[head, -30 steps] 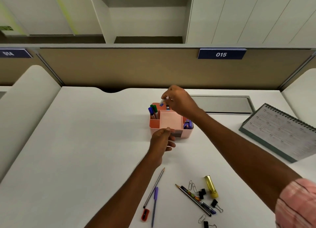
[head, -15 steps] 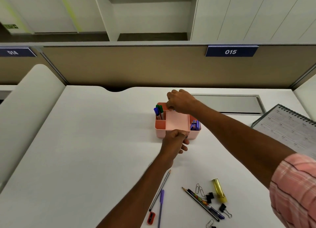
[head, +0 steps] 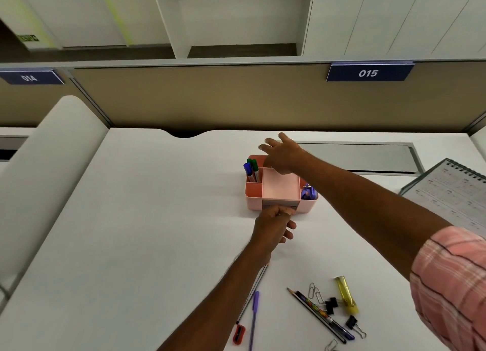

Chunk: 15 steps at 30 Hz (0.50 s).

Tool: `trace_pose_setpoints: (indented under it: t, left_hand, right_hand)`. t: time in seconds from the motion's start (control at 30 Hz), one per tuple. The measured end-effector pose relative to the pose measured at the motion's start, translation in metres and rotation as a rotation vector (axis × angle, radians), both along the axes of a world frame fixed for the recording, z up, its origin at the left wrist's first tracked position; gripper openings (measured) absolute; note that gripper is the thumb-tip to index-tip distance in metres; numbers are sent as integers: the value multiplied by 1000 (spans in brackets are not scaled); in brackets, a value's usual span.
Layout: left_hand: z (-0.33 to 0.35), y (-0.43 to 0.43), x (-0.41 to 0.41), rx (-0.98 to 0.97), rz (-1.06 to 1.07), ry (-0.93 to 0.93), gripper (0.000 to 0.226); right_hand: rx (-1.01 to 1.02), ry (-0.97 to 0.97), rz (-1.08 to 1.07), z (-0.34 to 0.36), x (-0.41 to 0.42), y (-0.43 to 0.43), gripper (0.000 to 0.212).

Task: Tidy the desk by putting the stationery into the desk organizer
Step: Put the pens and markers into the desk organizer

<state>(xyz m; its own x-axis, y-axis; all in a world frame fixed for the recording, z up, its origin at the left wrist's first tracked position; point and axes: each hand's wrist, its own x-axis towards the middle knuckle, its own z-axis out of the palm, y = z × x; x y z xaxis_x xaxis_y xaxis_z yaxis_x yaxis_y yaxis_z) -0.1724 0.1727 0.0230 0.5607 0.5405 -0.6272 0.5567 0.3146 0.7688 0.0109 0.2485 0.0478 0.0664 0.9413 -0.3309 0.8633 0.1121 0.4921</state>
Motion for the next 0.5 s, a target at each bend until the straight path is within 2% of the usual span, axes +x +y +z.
trace_pose_setpoints:
  t: [0.13,0.3,0.5]
  left_hand:
    - [-6,2,-8,-1,15,0,27]
    - [-10,5,-15,-7,35,-22,26]
    - [-17,6,-26,-1,60,-32,23]
  right_hand:
    - [-12,59,-44,-5,4,1,47]
    - [54,223,-69,-2,11,-10,58]
    - [114,310,-80,4,12,-28,64]
